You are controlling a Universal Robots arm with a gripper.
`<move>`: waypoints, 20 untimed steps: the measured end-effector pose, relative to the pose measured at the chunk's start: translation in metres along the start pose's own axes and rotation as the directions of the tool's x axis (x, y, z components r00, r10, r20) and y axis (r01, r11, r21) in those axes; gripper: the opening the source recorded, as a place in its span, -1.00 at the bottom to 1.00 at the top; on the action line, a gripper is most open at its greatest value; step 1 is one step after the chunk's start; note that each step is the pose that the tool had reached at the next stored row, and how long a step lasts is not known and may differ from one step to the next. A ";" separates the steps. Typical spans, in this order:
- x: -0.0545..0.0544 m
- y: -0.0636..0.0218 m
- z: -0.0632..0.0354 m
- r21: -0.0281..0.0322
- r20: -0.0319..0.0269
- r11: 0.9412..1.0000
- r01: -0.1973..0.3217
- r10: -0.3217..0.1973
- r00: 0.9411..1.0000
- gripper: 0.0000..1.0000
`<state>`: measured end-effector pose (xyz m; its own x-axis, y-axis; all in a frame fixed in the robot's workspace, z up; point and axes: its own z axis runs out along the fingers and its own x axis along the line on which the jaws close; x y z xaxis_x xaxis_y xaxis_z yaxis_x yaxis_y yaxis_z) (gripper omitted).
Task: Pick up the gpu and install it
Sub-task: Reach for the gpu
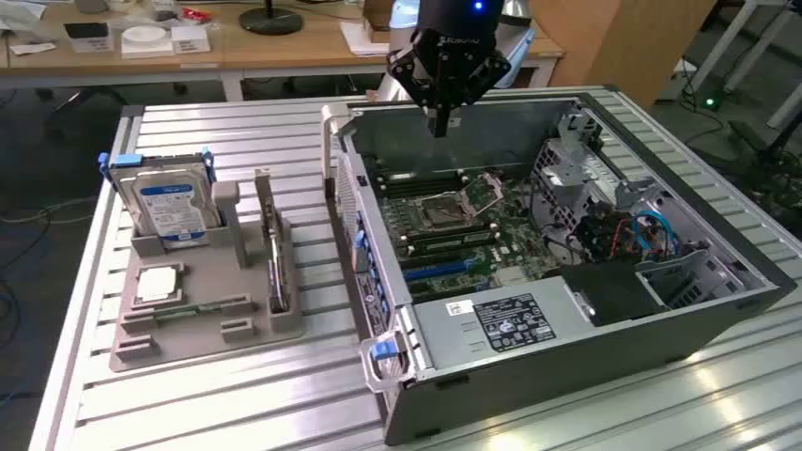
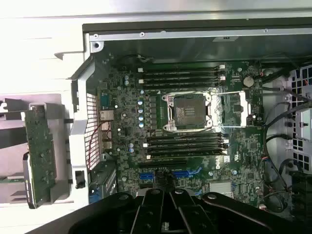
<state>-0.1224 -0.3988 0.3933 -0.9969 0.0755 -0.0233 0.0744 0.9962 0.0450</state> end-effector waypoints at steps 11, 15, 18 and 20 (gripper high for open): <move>0.012 -0.0010 -0.0003 0.000 0.000 1.000 0.000 0.000 1.000 -0.80; 0.019 -0.0015 -0.0005 0.000 0.000 1.000 0.000 0.000 1.000 -0.80; 0.023 -0.0020 -0.0006 0.000 0.000 1.000 0.000 0.000 1.000 -0.80; 0.026 -0.0023 -0.0007 0.000 0.000 1.000 0.000 0.000 1.000 -0.80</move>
<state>-0.1486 -0.3992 0.3933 -0.9969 0.0753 -0.0233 0.0742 0.9962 0.0451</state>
